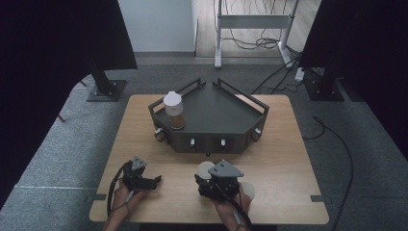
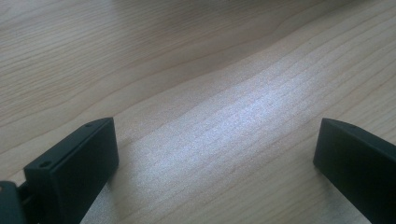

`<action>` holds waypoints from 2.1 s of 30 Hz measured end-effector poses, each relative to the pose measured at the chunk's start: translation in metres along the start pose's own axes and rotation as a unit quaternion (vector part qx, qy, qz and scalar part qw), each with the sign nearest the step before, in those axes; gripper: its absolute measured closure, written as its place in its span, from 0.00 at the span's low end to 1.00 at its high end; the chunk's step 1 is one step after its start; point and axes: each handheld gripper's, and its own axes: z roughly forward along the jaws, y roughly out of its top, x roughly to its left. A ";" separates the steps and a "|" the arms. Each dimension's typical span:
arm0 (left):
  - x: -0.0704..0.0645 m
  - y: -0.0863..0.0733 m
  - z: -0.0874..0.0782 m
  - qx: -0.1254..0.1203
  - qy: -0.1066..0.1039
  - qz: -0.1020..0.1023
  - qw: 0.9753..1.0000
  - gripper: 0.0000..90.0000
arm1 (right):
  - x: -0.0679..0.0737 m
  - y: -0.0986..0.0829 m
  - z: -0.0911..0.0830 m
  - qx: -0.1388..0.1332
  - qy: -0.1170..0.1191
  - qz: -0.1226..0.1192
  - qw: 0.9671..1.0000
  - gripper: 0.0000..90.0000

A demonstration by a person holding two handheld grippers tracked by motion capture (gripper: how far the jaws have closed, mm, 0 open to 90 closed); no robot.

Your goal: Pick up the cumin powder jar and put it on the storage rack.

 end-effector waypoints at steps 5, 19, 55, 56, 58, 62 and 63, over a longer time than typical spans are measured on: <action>0.000 0.000 0.000 0.000 0.000 0.000 1.000 0.00 | -0.005 0.002 0.000 0.001 -0.001 0.000 1.000 0.37; 0.000 0.000 0.000 0.001 0.000 0.001 1.000 0.00 | -0.015 0.007 -0.002 -0.001 0.004 0.003 1.000 0.37; 0.000 0.000 0.001 -0.001 -0.001 0.001 1.000 0.00 | -0.045 0.037 -0.003 -0.009 0.004 -0.001 1.000 0.37; 0.001 0.000 0.000 0.000 -0.001 0.002 1.000 0.00 | -0.047 0.038 -0.003 -0.009 0.005 -0.001 1.000 0.37; 0.001 0.000 0.000 0.000 -0.001 0.002 1.000 0.00 | -0.049 0.041 -0.003 -0.008 0.009 -0.002 1.000 0.37; 0.001 0.001 0.000 0.000 -0.001 0.002 1.000 0.00 | -0.054 0.047 -0.003 -0.005 0.014 -0.001 1.000 0.37; 0.001 0.001 0.000 0.000 -0.002 0.003 1.000 0.00 | -0.054 0.047 -0.003 -0.005 0.014 -0.002 1.000 0.37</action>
